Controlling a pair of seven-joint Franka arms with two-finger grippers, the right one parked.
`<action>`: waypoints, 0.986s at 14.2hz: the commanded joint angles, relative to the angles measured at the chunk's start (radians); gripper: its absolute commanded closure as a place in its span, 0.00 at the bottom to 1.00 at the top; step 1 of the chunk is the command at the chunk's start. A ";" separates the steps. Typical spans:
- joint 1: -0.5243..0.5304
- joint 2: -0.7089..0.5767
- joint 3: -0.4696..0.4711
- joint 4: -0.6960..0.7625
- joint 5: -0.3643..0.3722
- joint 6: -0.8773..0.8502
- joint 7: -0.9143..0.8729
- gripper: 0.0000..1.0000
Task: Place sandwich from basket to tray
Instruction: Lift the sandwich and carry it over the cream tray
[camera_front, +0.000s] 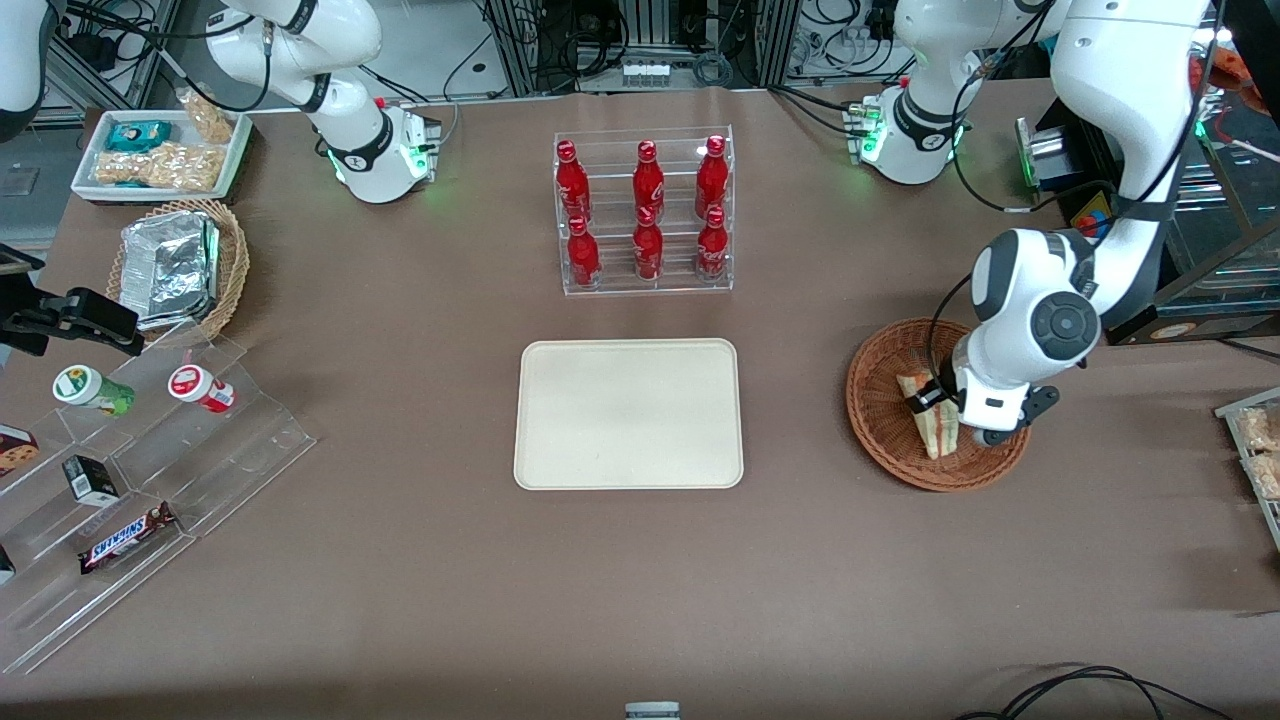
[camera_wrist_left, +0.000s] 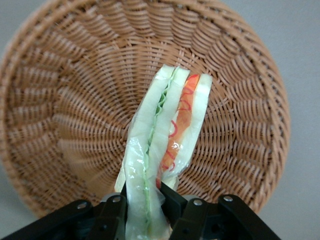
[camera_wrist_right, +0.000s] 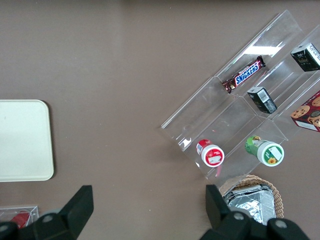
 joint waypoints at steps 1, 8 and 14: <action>-0.004 -0.048 0.001 0.091 0.011 -0.136 0.022 0.91; -0.098 -0.031 -0.132 0.226 0.010 -0.296 0.008 0.91; -0.405 0.261 -0.132 0.543 -0.003 -0.287 -0.115 0.91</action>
